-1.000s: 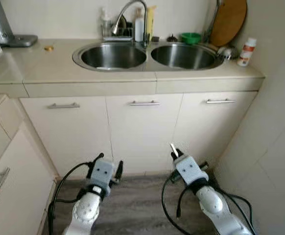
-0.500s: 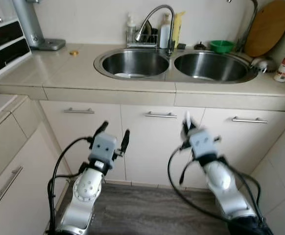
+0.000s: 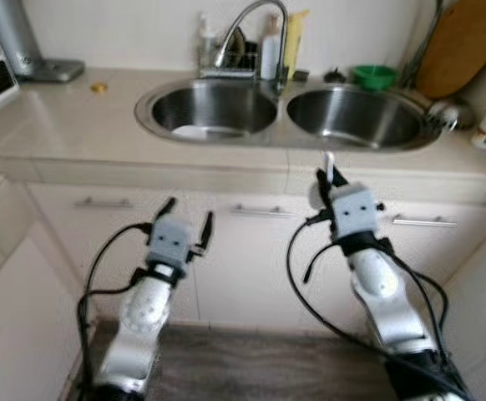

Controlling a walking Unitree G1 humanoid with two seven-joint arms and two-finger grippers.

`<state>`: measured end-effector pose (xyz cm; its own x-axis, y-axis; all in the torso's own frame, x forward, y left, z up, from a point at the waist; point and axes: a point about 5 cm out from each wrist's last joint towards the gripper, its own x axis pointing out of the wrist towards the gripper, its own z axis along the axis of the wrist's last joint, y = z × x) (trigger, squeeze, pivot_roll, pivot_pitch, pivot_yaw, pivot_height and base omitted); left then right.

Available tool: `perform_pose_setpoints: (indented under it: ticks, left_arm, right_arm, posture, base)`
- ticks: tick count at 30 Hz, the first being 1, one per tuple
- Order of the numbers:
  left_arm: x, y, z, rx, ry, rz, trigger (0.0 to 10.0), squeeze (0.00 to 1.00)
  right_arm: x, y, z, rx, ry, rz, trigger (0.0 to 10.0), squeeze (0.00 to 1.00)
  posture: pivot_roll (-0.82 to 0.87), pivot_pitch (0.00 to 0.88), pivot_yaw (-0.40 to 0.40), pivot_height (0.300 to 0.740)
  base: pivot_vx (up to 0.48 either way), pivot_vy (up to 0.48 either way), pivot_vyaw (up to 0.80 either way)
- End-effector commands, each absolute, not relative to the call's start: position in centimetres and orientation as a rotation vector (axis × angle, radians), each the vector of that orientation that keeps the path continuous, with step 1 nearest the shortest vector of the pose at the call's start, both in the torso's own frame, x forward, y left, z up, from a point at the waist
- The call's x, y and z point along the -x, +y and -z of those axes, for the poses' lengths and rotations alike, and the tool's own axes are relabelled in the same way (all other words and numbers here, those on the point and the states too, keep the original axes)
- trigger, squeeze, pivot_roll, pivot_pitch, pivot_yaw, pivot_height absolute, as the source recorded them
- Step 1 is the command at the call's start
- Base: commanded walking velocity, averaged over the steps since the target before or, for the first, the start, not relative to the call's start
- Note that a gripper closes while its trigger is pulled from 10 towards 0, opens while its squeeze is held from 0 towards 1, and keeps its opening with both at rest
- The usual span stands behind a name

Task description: Kitchen organization

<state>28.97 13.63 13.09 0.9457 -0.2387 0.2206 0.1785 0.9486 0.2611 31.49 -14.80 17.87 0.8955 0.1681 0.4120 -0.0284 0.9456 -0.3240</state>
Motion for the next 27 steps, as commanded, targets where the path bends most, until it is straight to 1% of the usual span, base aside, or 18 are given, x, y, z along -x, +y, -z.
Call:
perform_pose_setpoints:
  ticks: [1, 12, 17, 22, 27]
  left_arm:
    - [-29.1, 14.38, -13.44, -0.254, -0.252, 0.191, 10.0, 0.0]
    - [-29.53, 14.43, -13.87, -0.252, -0.261, 0.178, 10.0, 0.0]
    - [-29.69, 14.3, -13.74, -0.25, -0.256, 0.179, 10.0, 0.0]
    - [-29.68, 14.17, -13.92, -0.247, -0.261, 0.18, 10.0, 0.0]
    - [-29.71, 14.57, -14.31, -0.236, -0.273, 0.158, 10.0, 0.0]
  right_arm:
    - [-31.45, -13.87, -18.53, 0.3, -0.477, -0.129, 0.0, 0.0]
    - [-31.69, -13.9, -19.05, 0.278, -0.482, -0.111, 0.0, 0.0]
    - [-31.92, -13.29, -19.35, 0.264, -0.489, -0.107, 0.0, 0.0]
    - [-31.9, -13.28, -19.32, 0.264, -0.488, -0.113, 0.0, 0.0]
    - [-31.9, -13.45, -19.33, 0.265, -0.485, -0.107, 0.0, 0.0]
  posture:
    - [0.0, 0.0, -0.032, 0.74]
    - [0.0, 0.0, -0.031, 0.74]
    - [0.0, 0.0, -0.027, 0.74]
    - [0.0, 0.0, -0.028, 0.74]
    - [0.0, 0.0, -0.027, 0.74]
  base:
    - [0.311, 0.0, 0.0]
    - [0.315, 0.0, 0.0]
    - [0.317, 0.0, 0.0]
    - [0.315, 0.0, 0.0]
    - [0.314, 0.0, 0.0]
